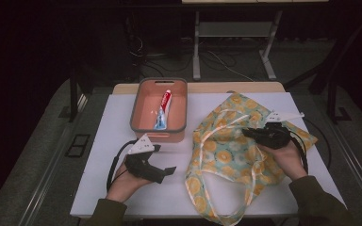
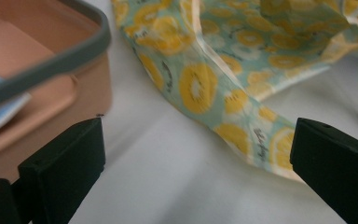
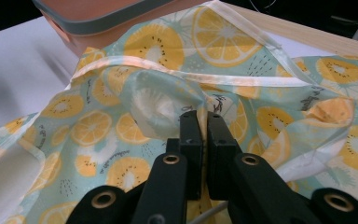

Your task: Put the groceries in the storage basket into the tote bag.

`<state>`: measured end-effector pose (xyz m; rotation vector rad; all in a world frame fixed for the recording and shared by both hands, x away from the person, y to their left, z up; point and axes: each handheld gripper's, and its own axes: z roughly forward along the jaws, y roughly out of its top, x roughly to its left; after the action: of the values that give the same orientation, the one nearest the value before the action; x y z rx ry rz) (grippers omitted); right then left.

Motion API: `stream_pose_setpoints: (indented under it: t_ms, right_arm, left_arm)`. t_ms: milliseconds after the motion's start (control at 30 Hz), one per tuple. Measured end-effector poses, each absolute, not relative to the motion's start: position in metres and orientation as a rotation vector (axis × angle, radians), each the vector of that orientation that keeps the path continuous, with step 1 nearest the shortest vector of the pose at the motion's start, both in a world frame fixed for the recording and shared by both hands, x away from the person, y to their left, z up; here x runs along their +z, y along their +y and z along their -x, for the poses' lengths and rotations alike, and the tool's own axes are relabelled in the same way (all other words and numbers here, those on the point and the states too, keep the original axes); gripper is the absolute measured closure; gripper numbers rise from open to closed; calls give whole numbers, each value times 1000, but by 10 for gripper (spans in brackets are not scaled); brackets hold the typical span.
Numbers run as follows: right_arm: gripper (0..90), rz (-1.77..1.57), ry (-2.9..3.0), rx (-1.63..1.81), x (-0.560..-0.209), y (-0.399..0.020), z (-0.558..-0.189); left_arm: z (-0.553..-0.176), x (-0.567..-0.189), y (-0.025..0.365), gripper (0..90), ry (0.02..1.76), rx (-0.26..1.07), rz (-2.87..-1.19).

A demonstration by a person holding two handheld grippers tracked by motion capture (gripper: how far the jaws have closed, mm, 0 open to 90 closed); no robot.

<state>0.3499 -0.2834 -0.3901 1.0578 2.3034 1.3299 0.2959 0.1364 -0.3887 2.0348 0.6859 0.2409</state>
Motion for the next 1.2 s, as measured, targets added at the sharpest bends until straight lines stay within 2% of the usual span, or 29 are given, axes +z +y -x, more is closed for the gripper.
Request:
stream_pose_setpoints:
  t_ms: [300,467,900,1200]
  right_arm:
    - [865,-1050,2318,1324,-392,-282,-349]
    - [865,-1053,2314,1326,-392,-284,-349]
    - [865,-1060,2307,1342,-392,-288,-348]
    - [865,-1060,2303,1361,-391,-291,-346]
  left_arm:
    - [-343,-351,131,42,738,319,-2014]
    - [-379,-345,126,68,794,361,-2011]
    - [-471,-354,117,199,989,464,-2041]
    - [-506,-391,116,265,1154,456,-2138]
